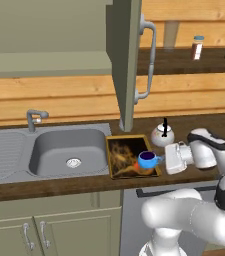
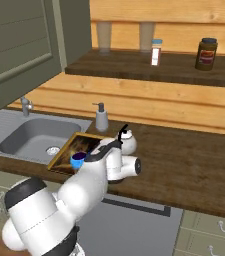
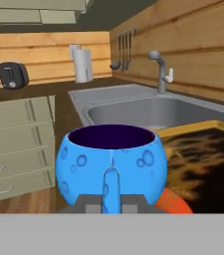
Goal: Pick the kettle from the counter and place it on the tray. Then pick the mug from the cabinet and place it on the tray. Then close the cabinet doors.
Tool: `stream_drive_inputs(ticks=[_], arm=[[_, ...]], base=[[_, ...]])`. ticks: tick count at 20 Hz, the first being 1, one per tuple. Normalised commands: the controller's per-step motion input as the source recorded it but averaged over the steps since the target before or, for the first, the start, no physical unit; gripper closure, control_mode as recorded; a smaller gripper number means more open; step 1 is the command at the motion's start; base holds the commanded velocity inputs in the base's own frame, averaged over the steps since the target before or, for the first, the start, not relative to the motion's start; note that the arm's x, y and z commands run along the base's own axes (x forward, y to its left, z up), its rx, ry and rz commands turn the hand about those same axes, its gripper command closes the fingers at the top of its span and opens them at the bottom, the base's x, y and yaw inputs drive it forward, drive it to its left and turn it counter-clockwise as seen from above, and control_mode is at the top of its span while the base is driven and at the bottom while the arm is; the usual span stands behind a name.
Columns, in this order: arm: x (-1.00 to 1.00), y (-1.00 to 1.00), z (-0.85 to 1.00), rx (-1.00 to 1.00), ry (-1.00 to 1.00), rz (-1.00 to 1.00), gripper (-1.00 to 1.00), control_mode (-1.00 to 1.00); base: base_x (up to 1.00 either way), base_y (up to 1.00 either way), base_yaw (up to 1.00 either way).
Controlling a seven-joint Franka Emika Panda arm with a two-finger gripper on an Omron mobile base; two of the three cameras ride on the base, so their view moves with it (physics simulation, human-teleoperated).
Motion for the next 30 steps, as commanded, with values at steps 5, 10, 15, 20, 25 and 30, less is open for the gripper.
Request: stream_drive_inputs(ticks=[5,10,15,20,25,30], arm=[[0.36,0.00,-0.45,0.00,-0.04,0.02,1.00,-1.00],[0.21,0.07,-0.34,0.00,-0.05,0.01,1.00,-1.00],[0.12,0.20,-0.19,-0.01,-0.02,0.00,1.00,-1.00],[0.05,0.22,-0.17,0.00,-0.03,0.00,-1.00,-1.00],[-0.07,0.00,0.04,-0.01,-0.01,0.00,-1.00,-1.00],[-0.21,0.00,0.39,-0.14,0.00,0.00,-1.00,-1.00]], base=[[0.00,0.00,0.00],[0.00,0.00,0.00],[0.00,0.00,0.00],[0.00,0.00,0.00],[0.00,0.00,0.00],[0.00,0.00,0.00]])
